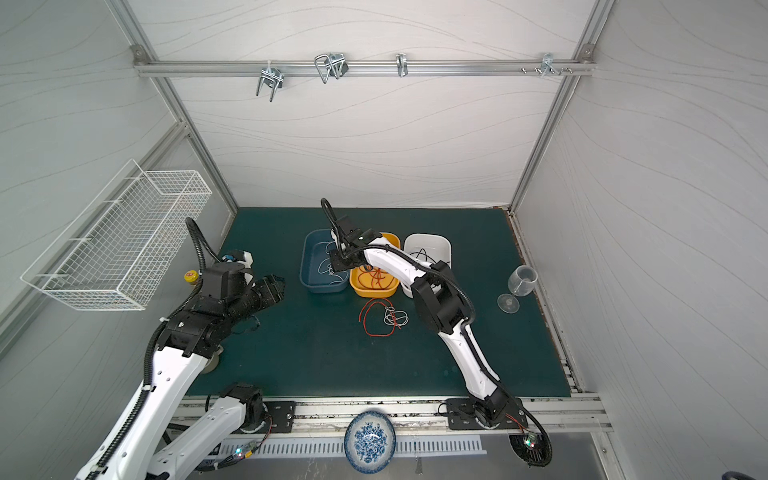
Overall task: Untangle and sort cables by color
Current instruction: Place the cable in the container.
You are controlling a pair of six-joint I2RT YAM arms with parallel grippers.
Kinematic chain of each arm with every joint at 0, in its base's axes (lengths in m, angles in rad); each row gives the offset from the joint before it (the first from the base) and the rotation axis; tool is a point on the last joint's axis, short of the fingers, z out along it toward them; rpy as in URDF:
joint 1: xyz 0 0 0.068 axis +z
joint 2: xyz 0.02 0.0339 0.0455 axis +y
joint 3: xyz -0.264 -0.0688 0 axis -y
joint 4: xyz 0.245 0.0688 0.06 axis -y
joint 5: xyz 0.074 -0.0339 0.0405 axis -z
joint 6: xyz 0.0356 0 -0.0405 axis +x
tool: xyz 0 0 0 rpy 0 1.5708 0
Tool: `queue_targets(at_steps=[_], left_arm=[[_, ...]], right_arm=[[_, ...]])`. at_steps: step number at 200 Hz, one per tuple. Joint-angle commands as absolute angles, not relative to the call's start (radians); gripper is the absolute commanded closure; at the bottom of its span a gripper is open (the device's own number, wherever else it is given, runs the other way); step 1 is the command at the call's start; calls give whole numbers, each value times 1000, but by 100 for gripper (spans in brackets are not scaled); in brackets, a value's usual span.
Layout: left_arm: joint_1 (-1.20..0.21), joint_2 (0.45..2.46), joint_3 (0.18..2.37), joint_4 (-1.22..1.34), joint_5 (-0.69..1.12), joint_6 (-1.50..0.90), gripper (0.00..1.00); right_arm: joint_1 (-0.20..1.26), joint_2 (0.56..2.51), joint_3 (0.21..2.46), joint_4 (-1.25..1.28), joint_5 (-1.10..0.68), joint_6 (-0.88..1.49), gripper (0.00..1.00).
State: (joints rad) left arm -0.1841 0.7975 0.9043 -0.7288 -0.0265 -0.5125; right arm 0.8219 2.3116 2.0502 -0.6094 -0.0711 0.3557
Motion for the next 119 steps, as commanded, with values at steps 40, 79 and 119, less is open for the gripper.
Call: queue_targets(at_steps=[40, 79, 119], left_arm=[[-167, 802, 914, -703, -5, -523, 34], [-167, 796, 911, -703, -8, -523, 34], [-168, 799, 913, -707, -8, -523, 34]], right_arm=[[864, 2289, 2068, -600, -49, 293, 92], [866, 2284, 2070, -608, -57, 295, 89], [869, 2249, 2066, -602, -61, 292, 85]])
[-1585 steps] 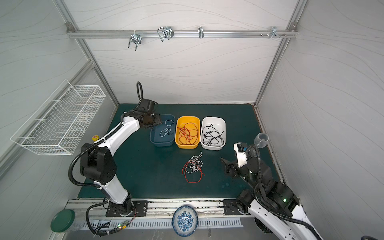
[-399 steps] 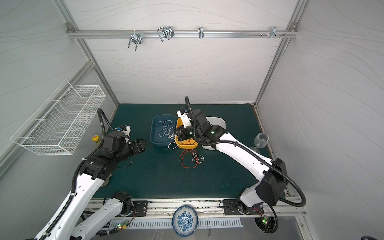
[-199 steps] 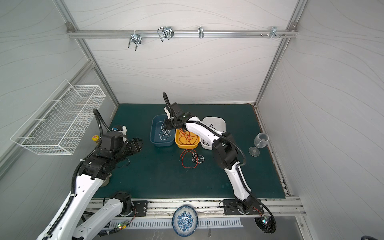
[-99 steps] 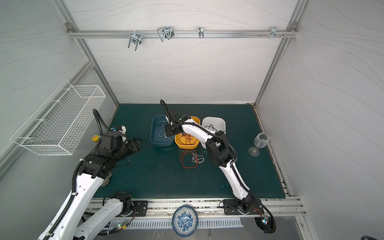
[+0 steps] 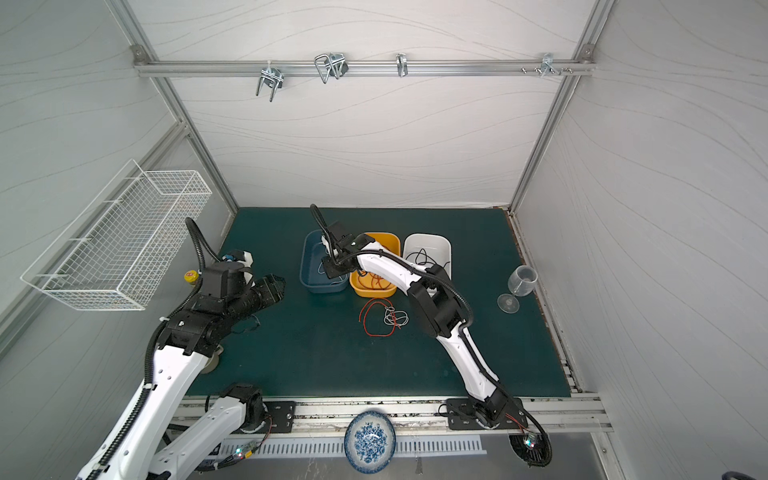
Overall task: Untangle and sort cables by color
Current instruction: Place the cable in the container.
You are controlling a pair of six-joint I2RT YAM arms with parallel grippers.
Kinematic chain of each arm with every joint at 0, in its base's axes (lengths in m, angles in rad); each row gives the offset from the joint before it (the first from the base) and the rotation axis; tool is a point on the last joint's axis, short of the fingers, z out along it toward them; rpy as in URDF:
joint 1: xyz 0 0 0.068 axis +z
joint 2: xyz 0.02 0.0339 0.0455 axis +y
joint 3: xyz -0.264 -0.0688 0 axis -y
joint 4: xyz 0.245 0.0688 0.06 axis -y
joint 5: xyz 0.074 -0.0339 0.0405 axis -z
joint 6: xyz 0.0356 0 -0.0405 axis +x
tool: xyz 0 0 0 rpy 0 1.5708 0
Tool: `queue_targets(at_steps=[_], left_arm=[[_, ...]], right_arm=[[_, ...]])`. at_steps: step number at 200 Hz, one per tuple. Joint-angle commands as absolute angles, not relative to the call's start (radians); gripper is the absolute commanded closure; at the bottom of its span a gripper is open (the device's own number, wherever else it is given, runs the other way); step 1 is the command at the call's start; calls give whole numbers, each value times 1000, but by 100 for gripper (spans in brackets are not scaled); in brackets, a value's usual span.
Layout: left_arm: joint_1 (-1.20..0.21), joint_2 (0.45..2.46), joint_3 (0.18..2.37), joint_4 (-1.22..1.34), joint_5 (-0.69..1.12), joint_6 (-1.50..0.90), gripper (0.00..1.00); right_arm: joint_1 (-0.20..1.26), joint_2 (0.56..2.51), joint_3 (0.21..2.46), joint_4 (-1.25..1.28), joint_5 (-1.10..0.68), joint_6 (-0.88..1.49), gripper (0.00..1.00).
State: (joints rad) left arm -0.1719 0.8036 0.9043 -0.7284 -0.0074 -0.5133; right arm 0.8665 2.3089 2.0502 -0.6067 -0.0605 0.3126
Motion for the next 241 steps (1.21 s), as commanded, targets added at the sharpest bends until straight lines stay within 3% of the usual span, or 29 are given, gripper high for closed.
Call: queue_targets(at_steps=[1, 65, 155, 202, 241], left_arm=[[-168, 799, 913, -707, -8, -523, 34], [-166, 799, 912, -706, -13, -523, 34], [-164, 810, 912, -704, -2, -523, 34], [-164, 814, 908, -701, 18, -523, 33], [-163, 821, 908, -700, 37, -525, 34]], right_arm=[[869, 2249, 2066, -601, -60, 292, 85], [881, 2192, 2066, -588, -66, 293, 78], [900, 1970, 1908, -559, -12, 295, 46], [934, 1733, 1604, -491, 75, 306, 32], [938, 1531, 1288, -432, 140, 367, 29]])
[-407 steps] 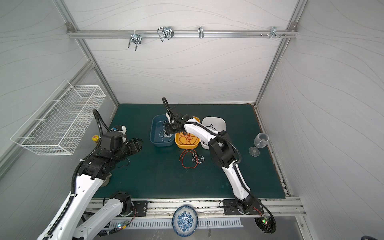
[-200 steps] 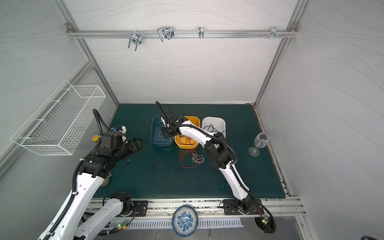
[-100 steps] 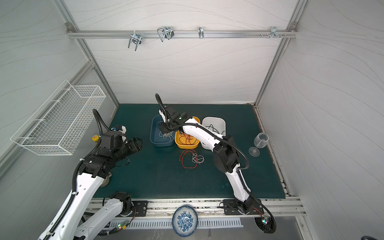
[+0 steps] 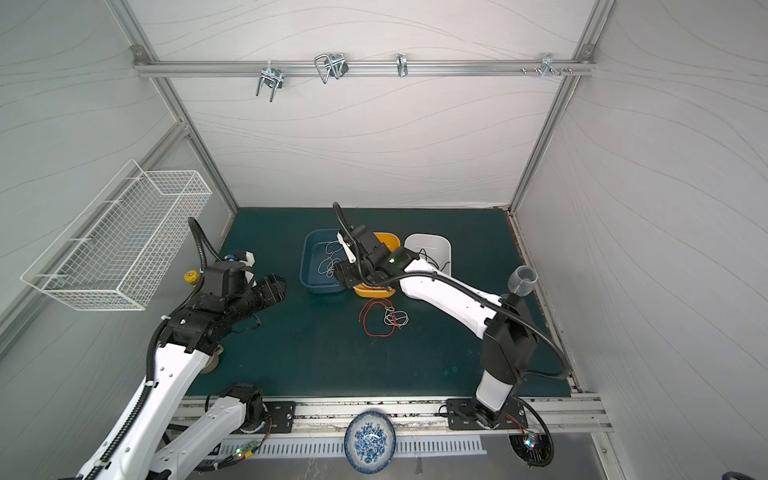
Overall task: Untangle and sort cables by color
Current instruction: Place the cable in the container, then pick up the cable from the center of the table.
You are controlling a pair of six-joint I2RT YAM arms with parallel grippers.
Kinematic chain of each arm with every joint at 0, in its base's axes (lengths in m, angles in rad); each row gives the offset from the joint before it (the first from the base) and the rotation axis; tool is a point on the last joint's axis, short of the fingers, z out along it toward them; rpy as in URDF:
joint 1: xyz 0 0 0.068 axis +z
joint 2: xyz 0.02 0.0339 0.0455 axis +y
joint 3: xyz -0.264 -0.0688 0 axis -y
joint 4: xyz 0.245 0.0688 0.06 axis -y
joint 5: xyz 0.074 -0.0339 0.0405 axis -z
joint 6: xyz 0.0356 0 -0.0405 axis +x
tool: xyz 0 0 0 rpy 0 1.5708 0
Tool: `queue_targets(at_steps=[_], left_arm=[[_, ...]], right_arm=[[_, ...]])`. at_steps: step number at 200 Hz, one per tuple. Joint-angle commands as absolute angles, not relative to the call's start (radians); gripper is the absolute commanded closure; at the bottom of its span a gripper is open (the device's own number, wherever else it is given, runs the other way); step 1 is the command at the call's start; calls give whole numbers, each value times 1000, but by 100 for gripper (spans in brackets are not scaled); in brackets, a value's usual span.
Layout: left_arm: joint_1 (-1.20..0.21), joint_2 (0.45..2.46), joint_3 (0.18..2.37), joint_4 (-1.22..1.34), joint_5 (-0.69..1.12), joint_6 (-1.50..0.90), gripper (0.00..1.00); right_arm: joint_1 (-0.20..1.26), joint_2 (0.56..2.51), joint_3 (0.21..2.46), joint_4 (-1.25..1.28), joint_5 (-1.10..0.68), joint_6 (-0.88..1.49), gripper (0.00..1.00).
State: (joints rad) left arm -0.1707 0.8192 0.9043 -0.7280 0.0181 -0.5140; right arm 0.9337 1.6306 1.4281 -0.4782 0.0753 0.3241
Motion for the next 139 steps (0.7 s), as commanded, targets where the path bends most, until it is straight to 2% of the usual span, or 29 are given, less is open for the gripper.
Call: queue_targets(at_steps=[1, 50, 139], left_arm=[[-163, 821, 908, -700, 38, -525, 34], [-164, 827, 905, -698, 49, -526, 33], [-165, 841, 904, -697, 58, -528, 33]], right_arm=[[939, 1527, 1279, -430, 141, 369, 29], [939, 1394, 968, -376, 176, 474, 28], [945, 1371, 739, -316, 146, 643, 28]])
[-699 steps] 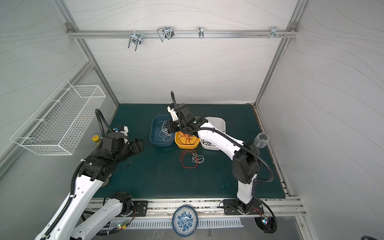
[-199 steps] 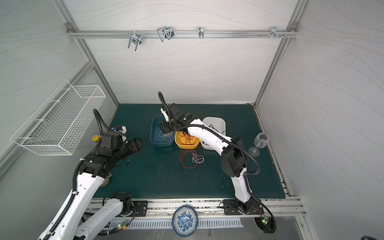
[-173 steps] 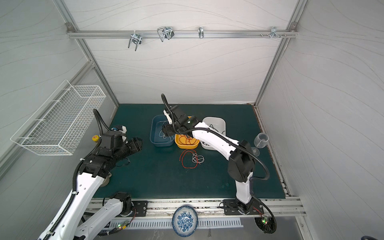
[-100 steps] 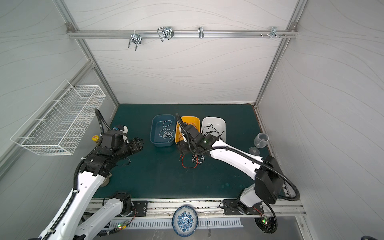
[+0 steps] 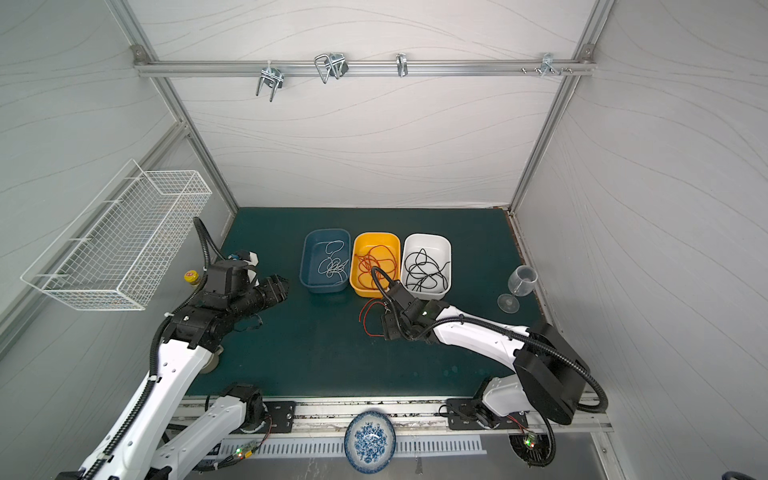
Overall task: Untangle and sort cables by color
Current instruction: Pick up the cable from the center of the table.
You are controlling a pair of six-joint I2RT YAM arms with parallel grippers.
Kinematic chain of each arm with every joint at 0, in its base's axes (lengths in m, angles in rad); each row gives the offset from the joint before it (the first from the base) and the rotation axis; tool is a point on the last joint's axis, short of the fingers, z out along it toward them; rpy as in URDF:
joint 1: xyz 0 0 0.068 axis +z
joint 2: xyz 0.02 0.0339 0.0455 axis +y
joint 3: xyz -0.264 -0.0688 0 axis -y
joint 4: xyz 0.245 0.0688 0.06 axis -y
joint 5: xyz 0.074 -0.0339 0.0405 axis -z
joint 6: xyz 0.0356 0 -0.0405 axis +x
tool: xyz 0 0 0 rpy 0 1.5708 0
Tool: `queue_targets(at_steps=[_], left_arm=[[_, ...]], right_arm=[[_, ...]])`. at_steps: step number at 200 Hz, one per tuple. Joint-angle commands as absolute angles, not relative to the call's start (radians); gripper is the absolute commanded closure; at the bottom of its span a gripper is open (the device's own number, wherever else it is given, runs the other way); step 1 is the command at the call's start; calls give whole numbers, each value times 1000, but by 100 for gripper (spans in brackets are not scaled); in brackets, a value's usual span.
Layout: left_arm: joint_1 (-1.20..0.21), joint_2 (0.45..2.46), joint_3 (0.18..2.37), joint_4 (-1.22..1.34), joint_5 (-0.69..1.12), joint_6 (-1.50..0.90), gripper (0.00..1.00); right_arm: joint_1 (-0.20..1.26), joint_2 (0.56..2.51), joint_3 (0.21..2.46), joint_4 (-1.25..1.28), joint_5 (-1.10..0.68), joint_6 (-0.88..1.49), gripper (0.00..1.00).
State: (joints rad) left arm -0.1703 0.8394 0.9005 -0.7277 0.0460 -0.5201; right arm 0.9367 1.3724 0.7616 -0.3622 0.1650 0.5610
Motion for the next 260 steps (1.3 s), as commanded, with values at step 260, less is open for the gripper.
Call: queue_targets(at_steps=[260], left_arm=[[-164, 847, 901, -697, 58, -529, 33]], right_arm=[[904, 1516, 668, -131, 36, 840, 56]])
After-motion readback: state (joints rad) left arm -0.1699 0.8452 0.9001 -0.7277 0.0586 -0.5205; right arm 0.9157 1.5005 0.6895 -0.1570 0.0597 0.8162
